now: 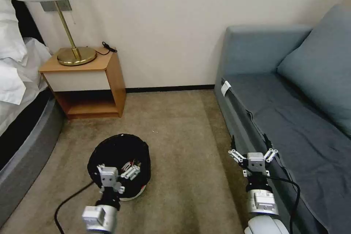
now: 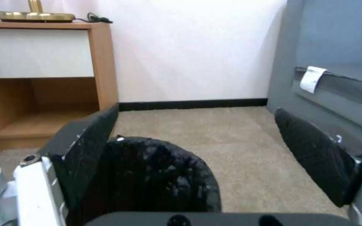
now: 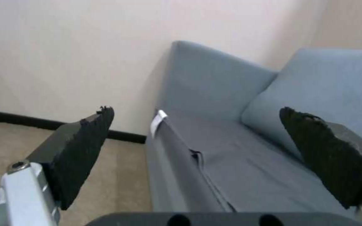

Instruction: Pick up the trash bin, then pick up the garbage on the floor and place it into the trash bin.

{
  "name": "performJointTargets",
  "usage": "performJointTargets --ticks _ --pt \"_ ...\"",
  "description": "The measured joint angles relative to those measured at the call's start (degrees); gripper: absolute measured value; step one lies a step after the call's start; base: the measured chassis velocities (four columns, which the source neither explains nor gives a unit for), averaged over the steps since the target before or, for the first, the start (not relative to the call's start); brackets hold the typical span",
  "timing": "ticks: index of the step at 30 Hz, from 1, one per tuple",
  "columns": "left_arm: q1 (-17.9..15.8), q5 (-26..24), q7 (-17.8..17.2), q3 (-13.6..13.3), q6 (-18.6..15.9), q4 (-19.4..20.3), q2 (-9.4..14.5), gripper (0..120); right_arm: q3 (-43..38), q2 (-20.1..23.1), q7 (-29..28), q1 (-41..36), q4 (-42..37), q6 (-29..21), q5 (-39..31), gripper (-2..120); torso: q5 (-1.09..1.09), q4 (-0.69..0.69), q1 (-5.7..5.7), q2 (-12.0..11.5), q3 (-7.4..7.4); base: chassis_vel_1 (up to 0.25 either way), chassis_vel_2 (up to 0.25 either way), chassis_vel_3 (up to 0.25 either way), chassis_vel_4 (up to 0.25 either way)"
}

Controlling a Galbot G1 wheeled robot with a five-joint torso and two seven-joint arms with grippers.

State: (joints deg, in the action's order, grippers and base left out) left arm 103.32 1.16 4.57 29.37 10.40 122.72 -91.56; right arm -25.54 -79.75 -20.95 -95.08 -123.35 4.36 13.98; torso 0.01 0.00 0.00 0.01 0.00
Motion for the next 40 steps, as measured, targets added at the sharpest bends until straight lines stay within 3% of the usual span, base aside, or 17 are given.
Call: performJointTargets --ticks 7,13,40 --pt "1.57 2.32 -4.8 -3.68 2.3 0.59 -0.54 100 -1.06 0.02 0.1 -0.13 -0.3 -0.08 0.31 100 0.0 0.0 0.0 0.0 0.0 0.0 0.0 0.0 0.0" --pt "1.55 3.42 -7.14 -4.24 2.32 0.62 -0.56 100 -0.83 -0.07 0.19 0.24 0.09 -0.07 0.23 100 -0.01 0.0 0.0 0.0 0.0 0.0 0.0 0.0 0.0" --pt "0.96 3.53 -7.92 -3.99 3.02 0.36 -0.6 100 -1.28 0.12 1.2 0.48 0.56 0.71 -0.31 100 -0.01 0.0 0.0 0.0 0.0 0.0 0.0 0.0 0.0"
